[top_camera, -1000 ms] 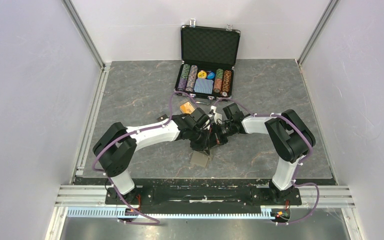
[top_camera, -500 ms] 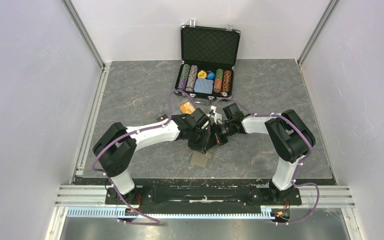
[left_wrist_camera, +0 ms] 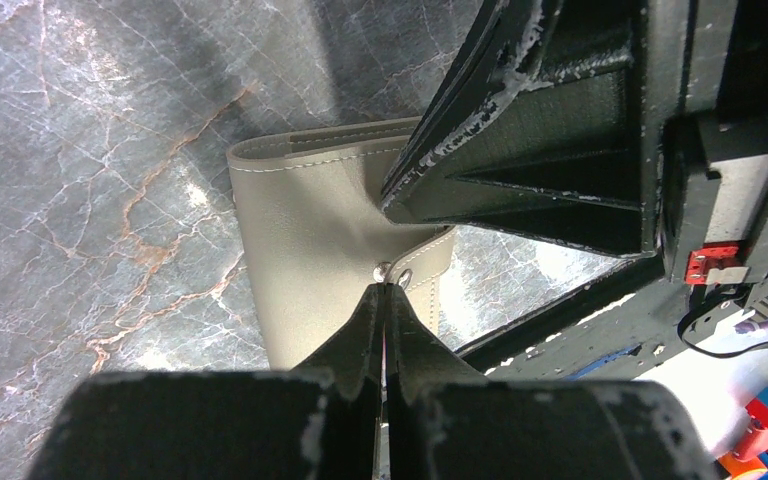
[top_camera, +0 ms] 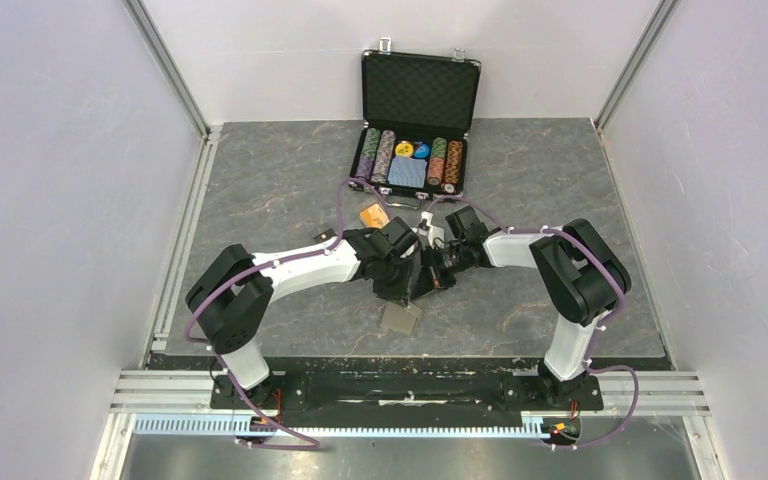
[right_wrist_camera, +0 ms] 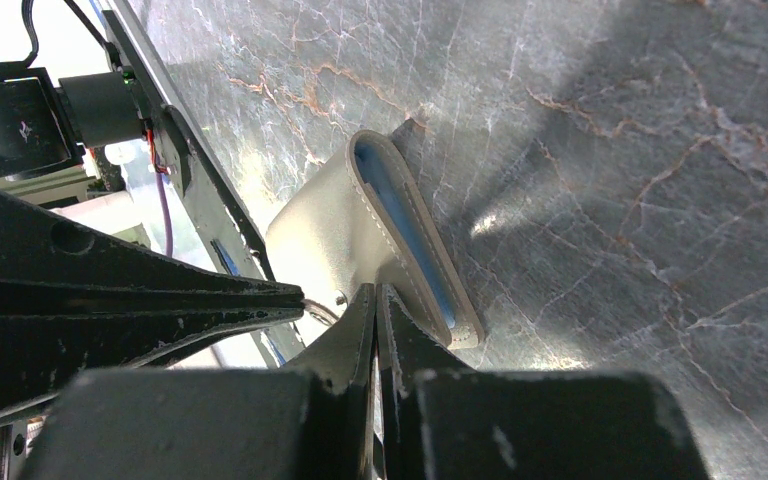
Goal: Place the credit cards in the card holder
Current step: Close the card holder at the center of the board.
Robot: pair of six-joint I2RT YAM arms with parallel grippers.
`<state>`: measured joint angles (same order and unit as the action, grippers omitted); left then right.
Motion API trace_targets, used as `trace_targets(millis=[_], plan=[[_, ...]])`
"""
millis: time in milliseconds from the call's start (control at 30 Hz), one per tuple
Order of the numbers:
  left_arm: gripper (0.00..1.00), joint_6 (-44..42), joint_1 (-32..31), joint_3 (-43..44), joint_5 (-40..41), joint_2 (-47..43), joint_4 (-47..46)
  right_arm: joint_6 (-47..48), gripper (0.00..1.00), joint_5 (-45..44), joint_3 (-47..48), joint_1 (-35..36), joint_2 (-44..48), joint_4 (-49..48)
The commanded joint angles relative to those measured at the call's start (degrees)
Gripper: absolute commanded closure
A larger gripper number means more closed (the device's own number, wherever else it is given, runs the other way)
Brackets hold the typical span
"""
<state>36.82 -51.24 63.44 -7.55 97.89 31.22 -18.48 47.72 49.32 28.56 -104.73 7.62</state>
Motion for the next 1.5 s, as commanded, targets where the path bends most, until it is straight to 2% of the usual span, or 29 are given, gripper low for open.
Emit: trace_targets(millis=[0, 867, 1467], plan=[[0.98, -1.12, -0.17, 2.22, 1.26, 0.6, 0.37, 3.29, 1.0, -7.05, -1.95, 0.28, -1.09, 5.38], [0.98, 1.24, -0.26, -1.67, 1.29, 1.43, -0.05, 3.73, 1.0, -7.14, -1.42, 0.34, -0.58, 6.14], [0.98, 0.89, -0.25, -0.69, 1.22, 2.32, -0.15, 5.35, 1.0, 2.71, -1.62, 0.62, 6.54, 3.63]])
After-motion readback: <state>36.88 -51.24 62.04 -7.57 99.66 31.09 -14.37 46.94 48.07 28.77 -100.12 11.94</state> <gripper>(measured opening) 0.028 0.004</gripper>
